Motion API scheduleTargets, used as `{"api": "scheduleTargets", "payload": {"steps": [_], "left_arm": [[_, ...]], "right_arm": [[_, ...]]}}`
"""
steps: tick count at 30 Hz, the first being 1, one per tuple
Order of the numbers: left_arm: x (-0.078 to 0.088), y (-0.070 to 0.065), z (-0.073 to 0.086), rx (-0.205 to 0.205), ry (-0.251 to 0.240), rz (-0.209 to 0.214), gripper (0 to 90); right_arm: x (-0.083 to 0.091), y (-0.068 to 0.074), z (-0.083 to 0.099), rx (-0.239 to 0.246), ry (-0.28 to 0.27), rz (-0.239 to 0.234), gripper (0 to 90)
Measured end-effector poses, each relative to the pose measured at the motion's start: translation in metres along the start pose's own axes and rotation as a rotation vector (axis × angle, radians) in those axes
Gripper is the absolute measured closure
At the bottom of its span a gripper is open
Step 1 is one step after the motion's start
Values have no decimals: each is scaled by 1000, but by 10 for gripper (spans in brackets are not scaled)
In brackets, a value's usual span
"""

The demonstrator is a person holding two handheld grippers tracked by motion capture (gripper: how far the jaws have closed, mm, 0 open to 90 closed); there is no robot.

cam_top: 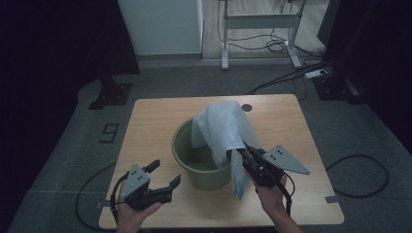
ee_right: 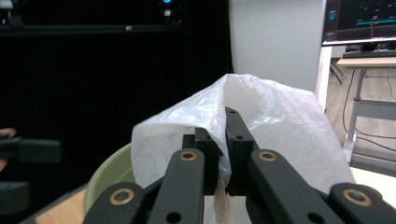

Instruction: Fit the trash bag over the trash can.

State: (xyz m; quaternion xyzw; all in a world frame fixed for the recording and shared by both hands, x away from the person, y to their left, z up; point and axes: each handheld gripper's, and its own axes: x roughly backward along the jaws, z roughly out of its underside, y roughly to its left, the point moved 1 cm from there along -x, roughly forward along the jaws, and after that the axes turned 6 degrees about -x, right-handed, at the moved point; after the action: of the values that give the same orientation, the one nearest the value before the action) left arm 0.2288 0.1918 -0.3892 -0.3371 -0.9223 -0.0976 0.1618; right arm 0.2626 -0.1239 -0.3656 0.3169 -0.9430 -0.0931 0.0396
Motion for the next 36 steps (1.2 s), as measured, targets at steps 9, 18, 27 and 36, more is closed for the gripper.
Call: {"api": "scheduleTargets", "payload": {"steps": [9,18,27,36], "left_arm": [[-18,-15,-11,-26,-11,9,176],[-25,-14,-12,14,-80,-66,178],[-27,-19,-16,4,-113,-76,175],[-50,-41,-33,-53,-111,-52,211]], "right_arm": [[-10,20,0,50,70,-57,859],[-19,23,6,51,88,-69,859],[-21,23,4,49,93,-74,859],[-26,24,7,66,113,-80,852]]}}
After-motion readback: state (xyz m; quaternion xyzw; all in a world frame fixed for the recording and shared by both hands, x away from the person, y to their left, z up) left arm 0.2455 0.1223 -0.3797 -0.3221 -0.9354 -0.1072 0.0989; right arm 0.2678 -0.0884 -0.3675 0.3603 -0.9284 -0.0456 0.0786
